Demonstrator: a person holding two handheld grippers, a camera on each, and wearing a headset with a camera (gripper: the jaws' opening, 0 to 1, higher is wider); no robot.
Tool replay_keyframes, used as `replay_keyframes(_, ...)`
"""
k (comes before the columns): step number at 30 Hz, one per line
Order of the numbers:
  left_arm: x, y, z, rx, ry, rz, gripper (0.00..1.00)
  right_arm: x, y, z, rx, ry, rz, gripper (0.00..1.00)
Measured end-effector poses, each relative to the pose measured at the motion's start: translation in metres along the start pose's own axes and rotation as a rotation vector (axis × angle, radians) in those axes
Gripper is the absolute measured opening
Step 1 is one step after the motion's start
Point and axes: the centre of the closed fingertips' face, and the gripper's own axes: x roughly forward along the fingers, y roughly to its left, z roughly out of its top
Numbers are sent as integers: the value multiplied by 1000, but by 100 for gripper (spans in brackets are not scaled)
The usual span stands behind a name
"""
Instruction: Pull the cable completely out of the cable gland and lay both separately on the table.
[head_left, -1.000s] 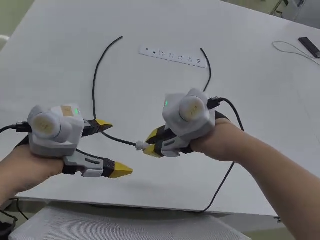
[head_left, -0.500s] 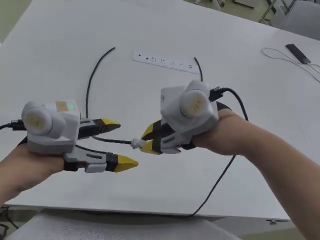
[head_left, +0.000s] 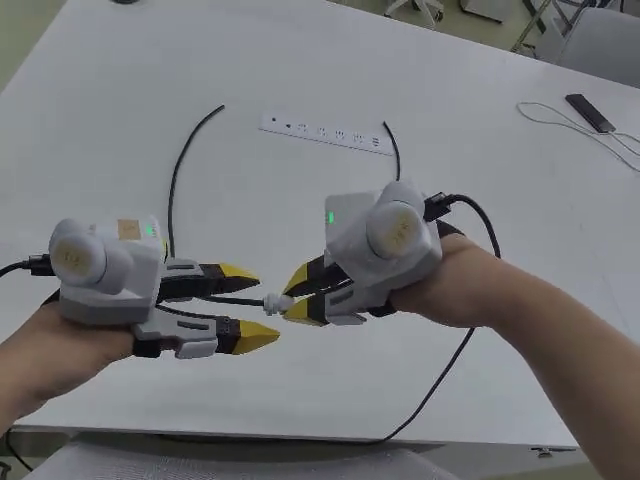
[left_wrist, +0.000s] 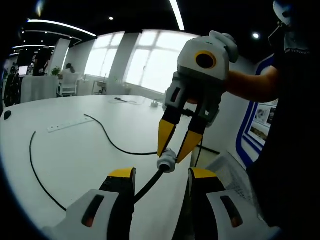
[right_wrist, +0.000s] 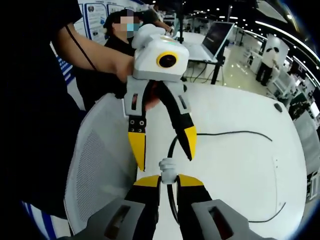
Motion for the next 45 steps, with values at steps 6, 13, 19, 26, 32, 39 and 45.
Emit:
replay_keyframes(6,4,-5,-1,40,10,-35,32,-1,2,-3,-19,-5,8,7)
replay_keyframes(13,5,-6,2,22,-5,-51,26,-1,3,-3,-49,-5,7,6)
replay_keyframes(19,6,-9,5,38,-20,-65,18,0,5,-1,-77,-6,5,6)
replay_keyframes(26,6,-10,4,54,-17,-75,16,1,5,-1,-119,-5,-2,7)
replay_keyframes(32,5,-10,3,42,-4,-69,15,3,6,-2,-161,-23,-25,7)
replay_keyframes(39,3,-11,3,44,5,-63,15,1,6,1,-112,-79,-32,8)
replay_keyframes(45,2,-13,6,68,9,-68,15,-10,6,7,61,-202,5,9)
